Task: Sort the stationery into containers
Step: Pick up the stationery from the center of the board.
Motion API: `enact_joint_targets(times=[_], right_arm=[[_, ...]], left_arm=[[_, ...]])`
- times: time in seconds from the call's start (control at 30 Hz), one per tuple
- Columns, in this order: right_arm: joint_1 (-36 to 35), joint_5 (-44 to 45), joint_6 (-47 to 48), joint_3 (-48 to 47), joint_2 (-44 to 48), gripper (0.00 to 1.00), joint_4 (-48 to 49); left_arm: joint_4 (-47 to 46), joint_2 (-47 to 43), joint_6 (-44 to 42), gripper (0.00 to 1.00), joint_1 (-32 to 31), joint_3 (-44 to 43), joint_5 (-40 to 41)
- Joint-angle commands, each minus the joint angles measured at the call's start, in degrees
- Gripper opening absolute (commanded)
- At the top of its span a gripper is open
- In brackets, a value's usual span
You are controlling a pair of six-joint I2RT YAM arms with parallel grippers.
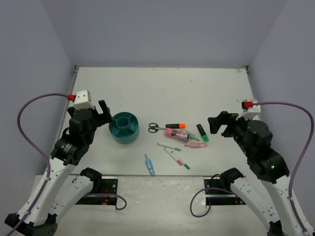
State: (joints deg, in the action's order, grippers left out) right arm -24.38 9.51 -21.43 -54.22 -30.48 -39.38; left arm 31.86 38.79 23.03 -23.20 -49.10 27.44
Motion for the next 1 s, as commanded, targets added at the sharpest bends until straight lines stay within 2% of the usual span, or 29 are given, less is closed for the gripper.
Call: enact_joint_targets(times=[0.0,0.47,0.57,0.67,0.77,0.97], right_arm=[[-0.32,1.56,-1.28,0.15,0.58,0.99,2.75],[-0.32,-4.28,-2.74,3.96,0.00,0.99,7.80],[-0.32,-4.32,-3.09,4.29,-3.27,0.99,7.82],[-0.32,0.18,-2.67,3.52,-8.69,0.99,5.95],[-0.32,2.09,-2.38,0.58,-18.30,0.99,1.35],[-0.64,-6.64,-0.08,-0.06,-29.11,0.99,4.38]], left_arm=[[-2.07,-0.51,-1.05,1.00,0.53,0.19,-0.81],[-2.60,-1.09,-1.41,1.00,0.53,0.41,-3.13],[-2.77,-1.18,-1.41,1.00,0.53,0.50,-3.62],[-2.86,-1.35,-1.54,1.00,0.53,0.50,-3.71],[-2.86,-1.35,-1.67,1.00,0.57,0.54,-3.71],[-3.13,-0.60,-1.93,1.00,0.61,0.58,-5.25]])
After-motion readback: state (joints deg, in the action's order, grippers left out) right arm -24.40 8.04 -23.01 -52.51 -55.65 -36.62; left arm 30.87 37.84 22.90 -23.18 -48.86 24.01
